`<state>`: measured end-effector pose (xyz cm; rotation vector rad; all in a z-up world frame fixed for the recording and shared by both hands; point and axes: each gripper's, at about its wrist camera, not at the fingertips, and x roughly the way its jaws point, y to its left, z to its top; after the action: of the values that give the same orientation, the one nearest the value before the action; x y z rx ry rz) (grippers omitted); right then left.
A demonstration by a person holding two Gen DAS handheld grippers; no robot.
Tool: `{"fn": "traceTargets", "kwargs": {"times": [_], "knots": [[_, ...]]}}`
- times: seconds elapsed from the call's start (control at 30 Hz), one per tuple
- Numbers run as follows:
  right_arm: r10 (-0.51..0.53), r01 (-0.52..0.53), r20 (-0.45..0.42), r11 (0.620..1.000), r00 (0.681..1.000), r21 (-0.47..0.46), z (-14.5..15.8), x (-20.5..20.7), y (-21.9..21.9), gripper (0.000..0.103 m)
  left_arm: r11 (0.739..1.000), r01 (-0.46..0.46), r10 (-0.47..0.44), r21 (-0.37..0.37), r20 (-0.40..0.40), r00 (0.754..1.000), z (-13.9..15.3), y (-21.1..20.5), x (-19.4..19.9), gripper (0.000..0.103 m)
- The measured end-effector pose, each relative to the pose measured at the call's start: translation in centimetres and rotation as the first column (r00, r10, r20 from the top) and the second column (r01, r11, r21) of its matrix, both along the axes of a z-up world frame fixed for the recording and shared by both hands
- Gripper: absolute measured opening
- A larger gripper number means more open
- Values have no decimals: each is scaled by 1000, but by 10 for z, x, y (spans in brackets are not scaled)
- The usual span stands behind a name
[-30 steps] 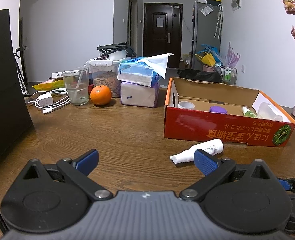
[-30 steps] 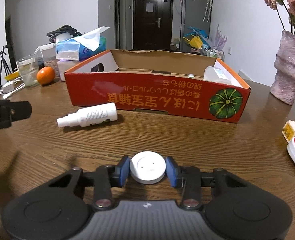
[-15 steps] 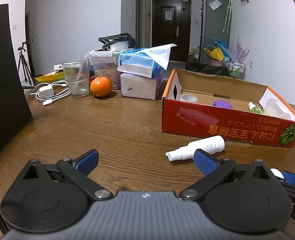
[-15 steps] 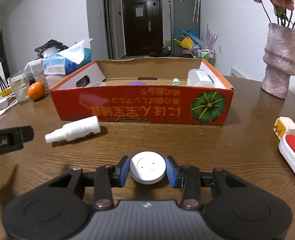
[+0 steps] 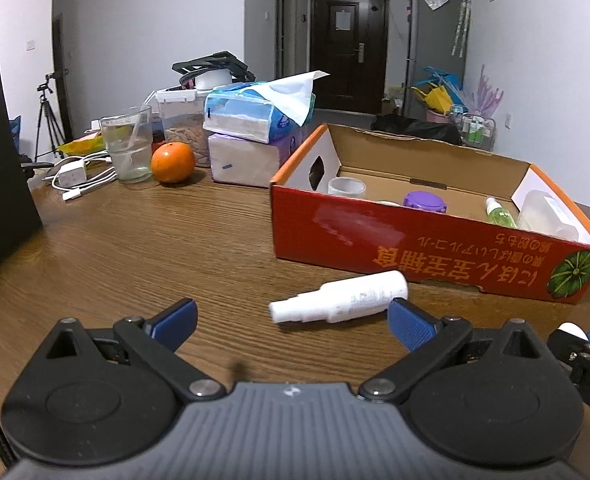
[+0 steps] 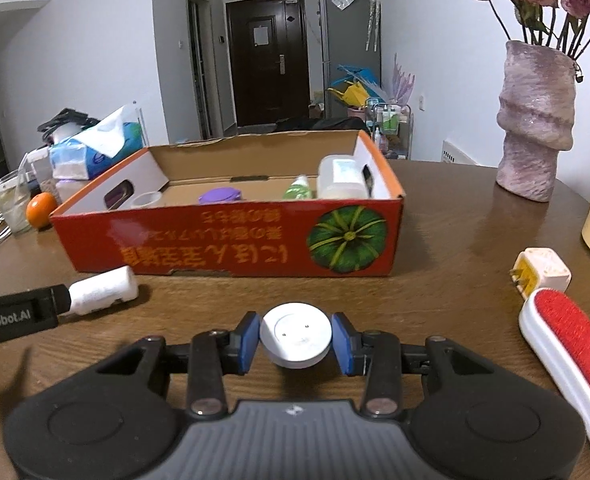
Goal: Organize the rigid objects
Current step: 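Grasp the white spray bottle with the left tool while the right tool holds the white cap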
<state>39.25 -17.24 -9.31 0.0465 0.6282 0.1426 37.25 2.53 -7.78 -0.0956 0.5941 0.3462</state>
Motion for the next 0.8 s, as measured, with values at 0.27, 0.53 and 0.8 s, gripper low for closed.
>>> {"fn": "traceTargets", "kwargs": {"times": [0.27, 0.53, 0.8], "knots": [[-9, 9, 13, 1000, 1000, 2, 1, 14, -18, 38, 999, -48, 48, -6, -10, 999, -4, -24, 23, 103], [-8, 8, 18, 1000, 1000, -5, -1, 27, -29, 38, 995, -95, 95, 12, -36, 995, -10, -37, 43, 103], [-2, 2, 18, 1000, 1000, -17, -3, 33, -29, 38, 990, -144, 144, 0, -58, 988, -13, -36, 55, 103]]}}
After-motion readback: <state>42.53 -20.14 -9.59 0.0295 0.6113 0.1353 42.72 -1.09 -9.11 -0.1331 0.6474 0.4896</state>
